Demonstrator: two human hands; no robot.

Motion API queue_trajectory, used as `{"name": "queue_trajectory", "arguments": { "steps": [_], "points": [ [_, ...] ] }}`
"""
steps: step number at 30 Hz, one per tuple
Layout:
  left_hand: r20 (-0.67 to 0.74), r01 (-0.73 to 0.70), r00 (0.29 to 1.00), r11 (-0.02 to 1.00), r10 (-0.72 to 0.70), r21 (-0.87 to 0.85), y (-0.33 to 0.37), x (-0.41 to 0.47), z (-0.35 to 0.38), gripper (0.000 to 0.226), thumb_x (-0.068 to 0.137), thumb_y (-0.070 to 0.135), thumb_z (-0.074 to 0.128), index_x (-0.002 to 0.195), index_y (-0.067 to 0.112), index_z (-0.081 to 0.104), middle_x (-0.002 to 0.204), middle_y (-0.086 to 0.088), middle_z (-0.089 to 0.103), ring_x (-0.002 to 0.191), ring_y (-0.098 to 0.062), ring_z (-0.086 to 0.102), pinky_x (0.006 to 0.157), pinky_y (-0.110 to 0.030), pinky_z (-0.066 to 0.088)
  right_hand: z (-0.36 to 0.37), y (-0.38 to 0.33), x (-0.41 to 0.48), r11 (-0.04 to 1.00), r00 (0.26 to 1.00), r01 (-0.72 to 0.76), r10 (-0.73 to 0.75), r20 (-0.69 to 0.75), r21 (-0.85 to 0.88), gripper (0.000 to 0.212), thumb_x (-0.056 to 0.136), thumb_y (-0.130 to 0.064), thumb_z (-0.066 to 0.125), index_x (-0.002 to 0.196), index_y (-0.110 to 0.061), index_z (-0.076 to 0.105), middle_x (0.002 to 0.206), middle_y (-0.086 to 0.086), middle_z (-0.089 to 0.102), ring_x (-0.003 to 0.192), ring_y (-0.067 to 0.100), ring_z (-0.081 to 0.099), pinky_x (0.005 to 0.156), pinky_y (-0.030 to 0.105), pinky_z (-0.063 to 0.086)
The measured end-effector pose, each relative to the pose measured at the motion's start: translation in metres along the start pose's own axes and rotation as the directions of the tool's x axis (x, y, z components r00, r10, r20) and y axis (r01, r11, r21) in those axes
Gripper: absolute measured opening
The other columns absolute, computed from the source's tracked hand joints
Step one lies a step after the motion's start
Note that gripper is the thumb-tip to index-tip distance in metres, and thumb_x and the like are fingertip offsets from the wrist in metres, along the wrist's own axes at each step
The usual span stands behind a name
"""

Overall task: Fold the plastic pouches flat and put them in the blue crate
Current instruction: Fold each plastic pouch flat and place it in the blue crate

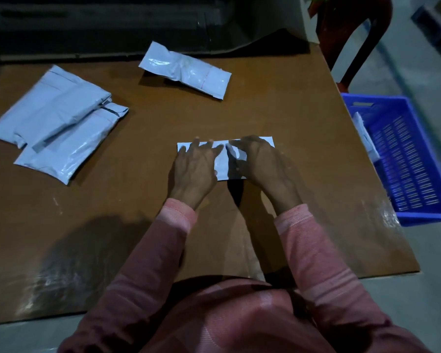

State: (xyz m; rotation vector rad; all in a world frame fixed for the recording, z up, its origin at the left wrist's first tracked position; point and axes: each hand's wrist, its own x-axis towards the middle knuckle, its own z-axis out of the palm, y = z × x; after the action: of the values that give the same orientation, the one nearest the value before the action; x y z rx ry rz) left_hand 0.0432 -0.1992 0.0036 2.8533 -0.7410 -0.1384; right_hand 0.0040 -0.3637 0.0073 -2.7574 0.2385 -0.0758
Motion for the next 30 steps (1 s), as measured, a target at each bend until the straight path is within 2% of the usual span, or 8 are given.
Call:
{"name": "queue_trajectory", "arguments": {
  "steps": [3, 6, 9, 14, 18, 22, 26, 30],
  "points": [
    [0.12, -0.026, 0.992, 0.999, 0.03, -0.027, 0.001, 0.001, 0.009, 0.081, 0.095, 0.002, 0.06, 0.163, 0.029, 0.024, 0.17, -0.002, 0.019, 0.157, -0.035, 0.012, 0.122, -0.056, 0.025, 0.017, 0.004, 0.007, 1.0, 0.996, -0.002, 0.0, 0.087, 0.016, 0.05, 0.095, -0.029, 0.063, 0.145, -0.029, 0.054, 0.151, 0.007, 0.049, 0.137, 0.03, 0.048, 0.099, 0.043, 0.05],
    [0.193, -0.025, 0.981, 0.998, 0.036, -0.06, -0.006, 0.007, 0.012, 0.077, 0.1, 0.007, 0.058, 0.164, 0.031, 0.02, 0.172, 0.001, 0.012, 0.158, -0.034, 0.009, 0.124, -0.053, 0.024, 0.038, 0.013, 0.007, 1.0, 0.981, -0.008, 0.011, 0.194, -0.016, 0.07, 0.093, -0.018, 0.067, 0.155, -0.029, 0.038, 0.165, 0.009, 0.027, 0.154, 0.034, 0.016, 0.118, 0.056, 0.027],
    [0.234, -0.01, 0.972, 0.997, 0.028, -0.078, -0.011, 0.014, 0.009, 0.076, 0.101, 0.012, 0.06, 0.163, 0.034, 0.021, 0.172, 0.004, 0.011, 0.158, -0.033, 0.009, 0.124, -0.051, 0.025, 0.049, 0.018, 0.001, 0.995, 0.993, -0.018, 0.007, 0.119, 0.093, 0.07, 0.094, -0.013, 0.065, 0.155, -0.03, 0.036, 0.166, 0.005, 0.023, 0.156, 0.031, 0.007, 0.122, 0.054, 0.011],
    [0.228, -0.001, 0.973, 0.996, 0.021, -0.089, -0.008, 0.015, 0.015, 0.076, 0.101, 0.009, 0.059, 0.163, 0.032, 0.023, 0.172, 0.002, 0.014, 0.158, -0.034, 0.009, 0.124, -0.053, 0.024, 0.052, 0.018, -0.004, 0.978, 0.999, -0.034, 0.026, 0.041, 0.207, 0.062, 0.096, -0.015, 0.063, 0.152, -0.03, 0.043, 0.165, 0.002, 0.027, 0.156, 0.027, 0.009, 0.124, 0.047, 0.006],
    [0.116, 0.101, 0.99, 0.984, -0.084, -0.148, -0.007, 0.015, 0.004, 0.084, 0.088, 0.013, 0.077, 0.159, 0.031, 0.036, 0.16, -0.004, 0.043, 0.145, -0.029, 0.041, 0.108, -0.04, 0.044, 0.054, 0.018, -0.006, 0.968, 1.0, -0.029, 0.025, 0.018, 0.25, 0.059, 0.096, -0.017, 0.062, 0.151, -0.029, 0.045, 0.164, 0.005, 0.029, 0.156, 0.028, 0.011, 0.124, 0.049, 0.004],
    [0.068, 0.075, 0.995, 0.997, -0.073, -0.036, -0.003, 0.023, -0.015, 0.109, 0.071, 0.021, 0.094, 0.159, 0.024, 0.031, 0.124, -0.01, 0.067, 0.112, -0.033, 0.065, 0.085, -0.042, 0.052, 0.049, 0.017, -0.006, 0.985, 0.999, -0.001, -0.004, 0.032, 0.173, 0.058, 0.097, -0.022, 0.062, 0.152, -0.026, 0.044, 0.163, 0.009, 0.031, 0.154, 0.033, 0.016, 0.123, 0.051, 0.012],
    [0.117, 0.011, 0.993, 0.996, -0.022, 0.089, -0.006, 0.037, -0.019, 0.12, 0.057, 0.043, 0.098, 0.157, 0.024, 0.033, 0.119, -0.008, 0.07, 0.113, -0.034, 0.062, 0.1, -0.049, 0.043, 0.022, 0.016, 0.0, 0.988, 0.998, 0.025, -0.033, 0.048, 0.149, 0.062, 0.089, -0.016, 0.071, 0.147, -0.019, 0.05, 0.159, 0.011, 0.037, 0.148, 0.033, 0.029, 0.121, 0.046, 0.027],
    [0.207, -0.018, 0.978, 0.998, 0.007, 0.053, -0.016, 0.045, -0.027, 0.098, 0.053, 0.045, 0.099, 0.136, 0.023, 0.052, 0.124, -0.012, 0.06, 0.12, -0.034, 0.049, 0.1, -0.05, 0.039, -0.006, 0.025, 0.01, 0.999, 0.998, 0.029, -0.028, 0.062, -0.025, 0.071, 0.086, -0.026, 0.075, 0.15, -0.027, 0.045, 0.161, 0.004, 0.036, 0.147, 0.029, 0.032, 0.12, 0.047, 0.027]
  ]
}}
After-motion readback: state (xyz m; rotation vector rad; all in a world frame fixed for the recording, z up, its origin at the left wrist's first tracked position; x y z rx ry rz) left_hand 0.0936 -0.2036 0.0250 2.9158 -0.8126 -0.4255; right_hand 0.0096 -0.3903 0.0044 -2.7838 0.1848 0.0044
